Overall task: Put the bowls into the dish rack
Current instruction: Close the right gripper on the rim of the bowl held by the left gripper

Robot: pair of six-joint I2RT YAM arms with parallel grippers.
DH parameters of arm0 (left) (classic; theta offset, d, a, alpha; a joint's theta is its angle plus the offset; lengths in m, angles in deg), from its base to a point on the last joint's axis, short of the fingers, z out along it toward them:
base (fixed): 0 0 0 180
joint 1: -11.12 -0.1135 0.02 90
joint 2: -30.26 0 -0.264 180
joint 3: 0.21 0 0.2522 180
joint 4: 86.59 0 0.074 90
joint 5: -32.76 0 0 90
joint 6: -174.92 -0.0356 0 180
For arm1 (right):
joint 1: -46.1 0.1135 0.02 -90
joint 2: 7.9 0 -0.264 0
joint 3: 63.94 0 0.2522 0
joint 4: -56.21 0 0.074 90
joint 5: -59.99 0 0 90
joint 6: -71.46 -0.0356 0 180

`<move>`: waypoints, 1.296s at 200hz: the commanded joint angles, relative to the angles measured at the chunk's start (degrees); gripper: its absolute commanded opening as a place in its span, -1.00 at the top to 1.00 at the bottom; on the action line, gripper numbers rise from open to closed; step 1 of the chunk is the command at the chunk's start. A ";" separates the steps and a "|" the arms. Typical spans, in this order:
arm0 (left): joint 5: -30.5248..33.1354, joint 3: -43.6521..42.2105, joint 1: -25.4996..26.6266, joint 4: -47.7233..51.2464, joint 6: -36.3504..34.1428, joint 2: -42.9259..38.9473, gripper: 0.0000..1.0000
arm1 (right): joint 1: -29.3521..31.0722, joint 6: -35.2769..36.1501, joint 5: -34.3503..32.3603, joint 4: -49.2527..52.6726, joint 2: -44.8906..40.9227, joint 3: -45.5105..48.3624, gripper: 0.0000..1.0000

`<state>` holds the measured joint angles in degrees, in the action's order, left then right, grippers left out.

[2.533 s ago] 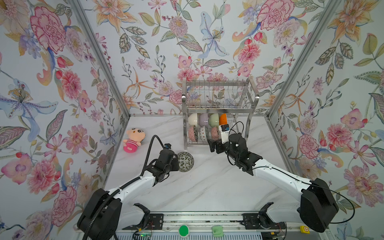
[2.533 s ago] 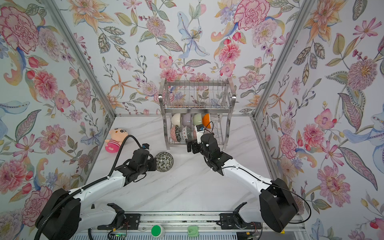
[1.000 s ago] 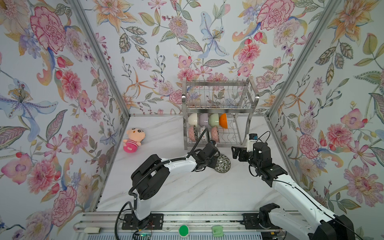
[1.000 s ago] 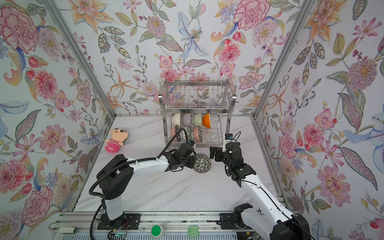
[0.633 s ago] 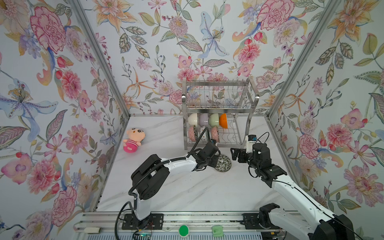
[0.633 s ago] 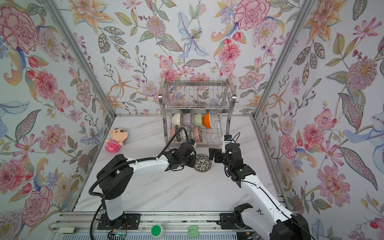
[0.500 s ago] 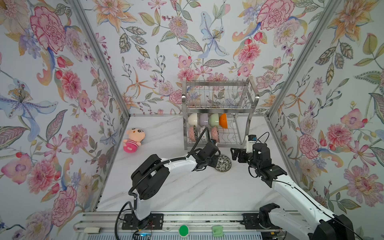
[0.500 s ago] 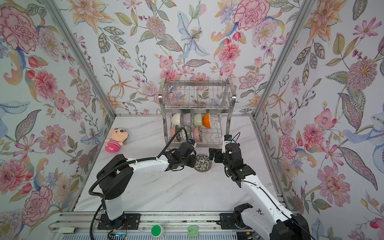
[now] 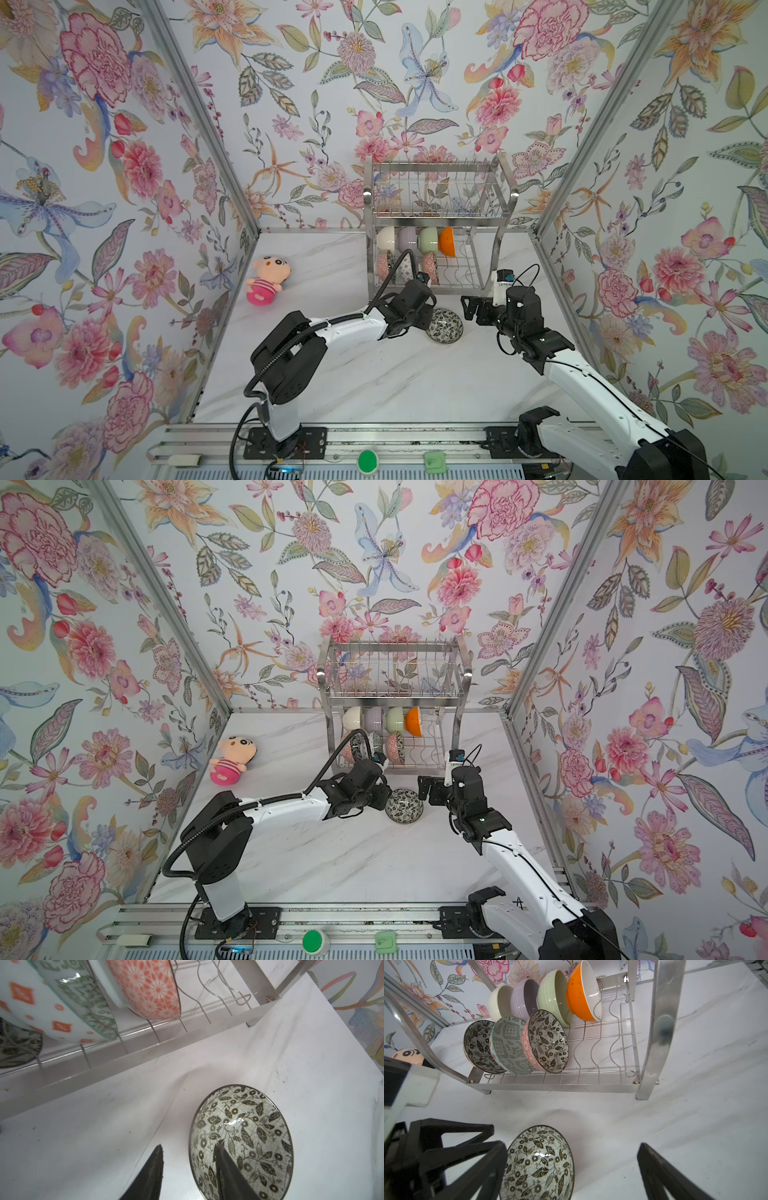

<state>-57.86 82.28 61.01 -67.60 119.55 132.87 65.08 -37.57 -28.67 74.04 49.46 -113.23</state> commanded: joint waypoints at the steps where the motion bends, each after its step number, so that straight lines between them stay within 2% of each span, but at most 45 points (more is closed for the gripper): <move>1: 1.53 -2.74 -2.51 0.76 -1.94 -4.70 0.06 | -0.10 -0.97 1.56 1.26 0.72 -0.58 -0.98; 35: 0.52 -7.74 -6.70 -0.67 -2.25 -9.38 -0.08 | -0.03 -2.39 2.26 1.20 1.51 -0.86 -0.98; 73: -4.04 -14.68 -10.26 -5.47 -0.86 -15.96 -0.29 | 1.59 -3.23 2.95 1.19 3.19 -1.63 -0.98; 122: -14.49 -22.20 -11.82 -14.84 2.65 -19.38 -0.50 | 8.98 -2.78 -2.05 1.88 9.32 -4.44 -0.98; 144: -17.61 -24.51 -12.29 -17.92 4.69 -19.21 -0.78 | 12.68 -2.22 -4.60 2.90 13.38 -6.74 -0.98; 164: -18.53 -26.54 -12.76 -19.21 5.66 -19.24 -0.91 | 15.20 -1.98 -6.08 3.22 16.85 -8.45 -0.98; 186: -18.25 -28.14 -13.63 -18.96 5.72 -19.79 -0.97 | 17.61 -1.71 -7.76 2.79 19.50 -9.70 -1.00; 259: -22.02 -31.90 -16.36 -21.22 6.28 -22.11 -0.98 | 22.01 -1.21 -8.21 1.29 27.32 -12.71 -0.66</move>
<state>-77.31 51.20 45.49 -86.68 125.08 112.08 86.02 -39.34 -35.64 75.71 74.51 -123.80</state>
